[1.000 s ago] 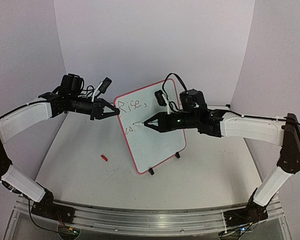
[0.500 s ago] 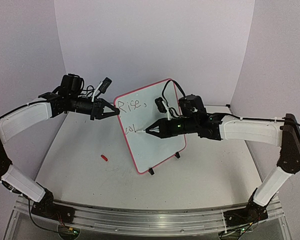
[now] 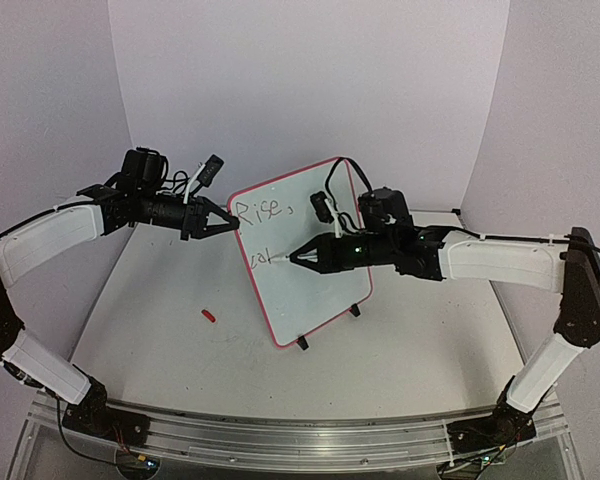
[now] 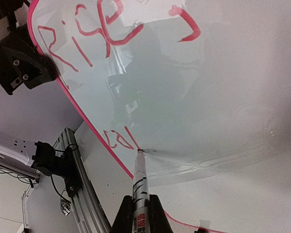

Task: Write a sentence on the whiteboard

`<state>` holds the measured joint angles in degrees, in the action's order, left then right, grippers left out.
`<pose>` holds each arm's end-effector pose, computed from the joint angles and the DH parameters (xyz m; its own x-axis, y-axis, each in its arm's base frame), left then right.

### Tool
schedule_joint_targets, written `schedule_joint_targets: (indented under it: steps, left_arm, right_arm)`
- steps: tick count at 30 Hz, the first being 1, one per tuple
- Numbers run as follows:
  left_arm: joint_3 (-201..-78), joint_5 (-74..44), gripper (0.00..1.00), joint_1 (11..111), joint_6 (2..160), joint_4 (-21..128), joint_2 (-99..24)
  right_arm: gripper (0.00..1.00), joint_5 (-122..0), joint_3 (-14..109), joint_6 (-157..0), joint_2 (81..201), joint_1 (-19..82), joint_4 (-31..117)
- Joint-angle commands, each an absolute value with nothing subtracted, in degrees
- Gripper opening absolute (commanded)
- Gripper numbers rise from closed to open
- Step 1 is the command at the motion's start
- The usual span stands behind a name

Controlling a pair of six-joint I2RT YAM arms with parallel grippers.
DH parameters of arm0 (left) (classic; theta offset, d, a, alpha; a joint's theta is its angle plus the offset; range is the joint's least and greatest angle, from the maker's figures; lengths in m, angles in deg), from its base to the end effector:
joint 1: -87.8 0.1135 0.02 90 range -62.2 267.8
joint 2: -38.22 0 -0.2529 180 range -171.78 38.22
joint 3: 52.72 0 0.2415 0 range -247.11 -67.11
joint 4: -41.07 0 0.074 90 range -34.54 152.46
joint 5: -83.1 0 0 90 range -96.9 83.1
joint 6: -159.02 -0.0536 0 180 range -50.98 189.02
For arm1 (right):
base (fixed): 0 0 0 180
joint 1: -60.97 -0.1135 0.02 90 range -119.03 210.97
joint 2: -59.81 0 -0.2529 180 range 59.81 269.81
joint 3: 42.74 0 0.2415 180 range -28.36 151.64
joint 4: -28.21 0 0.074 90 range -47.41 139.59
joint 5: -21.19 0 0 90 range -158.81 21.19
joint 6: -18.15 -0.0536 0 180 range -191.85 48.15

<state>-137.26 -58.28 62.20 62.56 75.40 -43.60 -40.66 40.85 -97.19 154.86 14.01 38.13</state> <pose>0.2676 -0.1746 0.3190 -0.3718 0.2560 -0.8923 0.9174 0.2481 -0.3111 0.2490 0.3037 0.2732 -0.6290 -0.1207 -0.7680 -0.7469 0.3677 0.5540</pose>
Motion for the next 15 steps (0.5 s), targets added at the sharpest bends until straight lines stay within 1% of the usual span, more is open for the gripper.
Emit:
schedule_joint_targets:
  steps: [1,15]
  left_arm:
    - [-136.80,-58.19,0.00,59.48,59.06,82.41,-45.45]
    - [-136.80,-58.15,0.00,59.29,58.98,82.46,-45.46]
  right_arm:
    - [0.00,-42.49,43.03,-98.26,153.33,13.95,32.63]
    - [0.00,-47.48,40.17,-98.35,150.40,13.98,31.95]
